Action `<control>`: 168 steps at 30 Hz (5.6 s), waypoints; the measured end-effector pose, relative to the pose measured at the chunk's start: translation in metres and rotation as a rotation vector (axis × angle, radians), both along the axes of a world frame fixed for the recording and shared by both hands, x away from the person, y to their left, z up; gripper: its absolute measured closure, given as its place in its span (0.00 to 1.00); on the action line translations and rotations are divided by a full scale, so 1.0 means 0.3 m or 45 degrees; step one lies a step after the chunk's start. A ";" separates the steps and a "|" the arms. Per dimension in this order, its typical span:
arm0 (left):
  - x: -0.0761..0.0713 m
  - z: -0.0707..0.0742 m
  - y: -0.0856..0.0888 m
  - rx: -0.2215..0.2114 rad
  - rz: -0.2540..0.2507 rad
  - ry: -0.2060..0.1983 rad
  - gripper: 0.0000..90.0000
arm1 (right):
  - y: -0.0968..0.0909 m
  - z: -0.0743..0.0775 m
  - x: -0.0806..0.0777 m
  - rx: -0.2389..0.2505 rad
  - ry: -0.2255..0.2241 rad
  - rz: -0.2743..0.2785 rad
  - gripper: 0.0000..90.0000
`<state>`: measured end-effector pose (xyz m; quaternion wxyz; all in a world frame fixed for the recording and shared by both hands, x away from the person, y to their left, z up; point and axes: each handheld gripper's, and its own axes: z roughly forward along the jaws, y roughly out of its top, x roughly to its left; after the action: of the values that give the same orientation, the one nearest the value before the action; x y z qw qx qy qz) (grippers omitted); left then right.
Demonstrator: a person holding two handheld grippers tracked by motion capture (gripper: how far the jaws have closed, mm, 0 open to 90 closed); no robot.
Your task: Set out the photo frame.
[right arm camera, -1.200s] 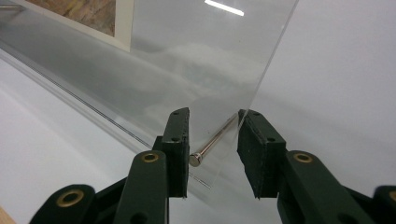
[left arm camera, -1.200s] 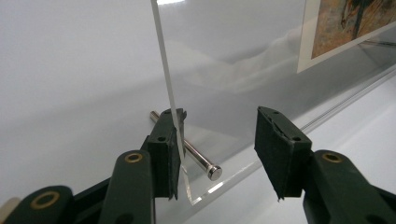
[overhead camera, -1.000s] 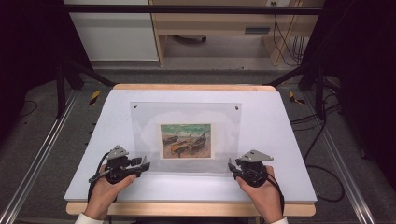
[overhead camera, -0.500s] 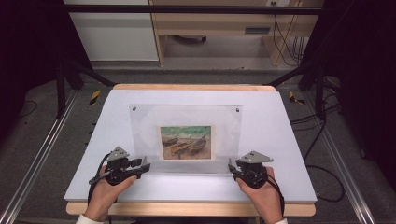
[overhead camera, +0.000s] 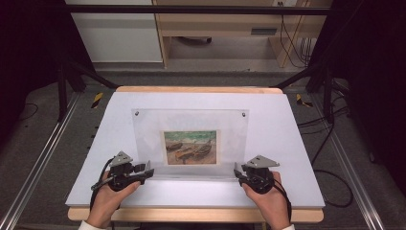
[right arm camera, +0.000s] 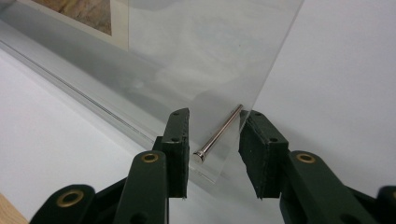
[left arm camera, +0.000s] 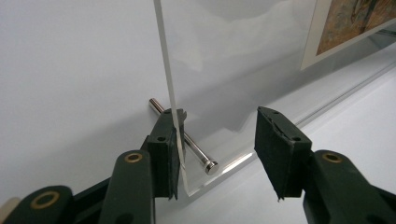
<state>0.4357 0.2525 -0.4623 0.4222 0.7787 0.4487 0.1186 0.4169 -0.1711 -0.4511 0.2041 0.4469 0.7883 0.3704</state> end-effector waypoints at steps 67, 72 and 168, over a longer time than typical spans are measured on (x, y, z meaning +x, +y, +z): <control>-0.016 -0.019 -0.042 0.053 -0.008 0.003 0.42 | 0.015 -0.025 -0.010 -0.032 0.030 0.038 0.62; -0.014 -0.024 -0.061 0.047 -0.009 0.005 0.25 | 0.027 -0.029 -0.007 -0.028 0.012 0.044 0.51; 0.089 -0.008 0.248 0.303 0.386 -0.351 0.10 | -0.318 -0.046 0.084 -0.126 -0.194 -0.401 0.13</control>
<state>0.4623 0.3269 -0.4648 0.3622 0.7230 0.4815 0.3378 0.4420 -0.2665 -0.4648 0.3405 0.5249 0.7081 0.3274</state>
